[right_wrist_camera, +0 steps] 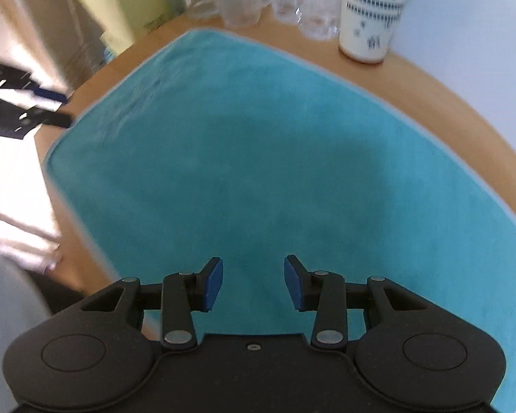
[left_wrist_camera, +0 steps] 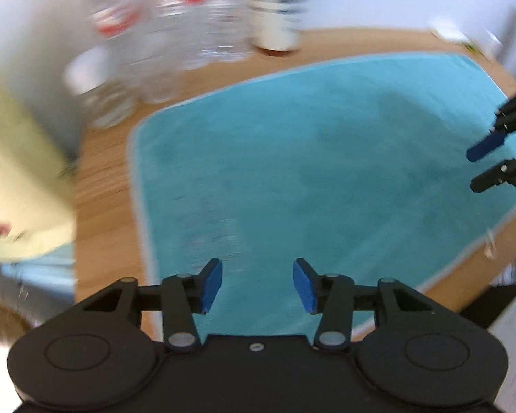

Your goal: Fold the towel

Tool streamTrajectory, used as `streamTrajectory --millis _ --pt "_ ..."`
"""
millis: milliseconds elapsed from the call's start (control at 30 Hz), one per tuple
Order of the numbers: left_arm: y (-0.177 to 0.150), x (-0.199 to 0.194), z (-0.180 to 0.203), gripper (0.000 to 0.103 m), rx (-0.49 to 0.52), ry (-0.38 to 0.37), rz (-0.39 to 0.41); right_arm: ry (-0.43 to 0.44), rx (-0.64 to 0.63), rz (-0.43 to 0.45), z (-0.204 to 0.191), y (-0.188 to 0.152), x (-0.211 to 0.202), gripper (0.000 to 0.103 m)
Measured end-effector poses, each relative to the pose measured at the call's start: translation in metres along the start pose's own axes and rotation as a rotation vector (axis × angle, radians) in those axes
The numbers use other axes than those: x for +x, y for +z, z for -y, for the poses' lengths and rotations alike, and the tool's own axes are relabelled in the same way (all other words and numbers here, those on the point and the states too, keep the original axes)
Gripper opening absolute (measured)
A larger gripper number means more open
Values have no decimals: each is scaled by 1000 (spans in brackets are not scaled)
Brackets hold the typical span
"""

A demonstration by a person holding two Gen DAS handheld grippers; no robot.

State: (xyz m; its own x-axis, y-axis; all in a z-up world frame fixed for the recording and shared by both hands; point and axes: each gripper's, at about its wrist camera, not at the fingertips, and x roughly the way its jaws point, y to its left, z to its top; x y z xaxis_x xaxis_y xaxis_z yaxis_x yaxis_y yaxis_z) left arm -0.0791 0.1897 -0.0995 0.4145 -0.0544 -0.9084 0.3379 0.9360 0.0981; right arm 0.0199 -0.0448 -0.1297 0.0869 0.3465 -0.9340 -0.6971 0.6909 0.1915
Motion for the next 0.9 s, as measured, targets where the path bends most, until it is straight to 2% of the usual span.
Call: streamTrajectory --millis 200,400,500,633,833,900 --pt "6 6 66 47 102 -104 -27 32 -34 -24 -7 -46 -2 44" --pt "5 23 118 47 181 -125 -57 38 -107 -41 -10 -74 0 44" --pt "8 32 131 47 186 -129 -77 22 -140 -46 -10 -82 4 44" --pt "9 47 144 47 220 -97 -107 -4 -151 -43 -4 -88 4 44" --pt "5 54 142 47 229 -92 -139 0 -169 -30 0 -90 7 43" --pt "5 55 139 47 217 -94 -137 -16 -196 -28 -1 -92 6 32"
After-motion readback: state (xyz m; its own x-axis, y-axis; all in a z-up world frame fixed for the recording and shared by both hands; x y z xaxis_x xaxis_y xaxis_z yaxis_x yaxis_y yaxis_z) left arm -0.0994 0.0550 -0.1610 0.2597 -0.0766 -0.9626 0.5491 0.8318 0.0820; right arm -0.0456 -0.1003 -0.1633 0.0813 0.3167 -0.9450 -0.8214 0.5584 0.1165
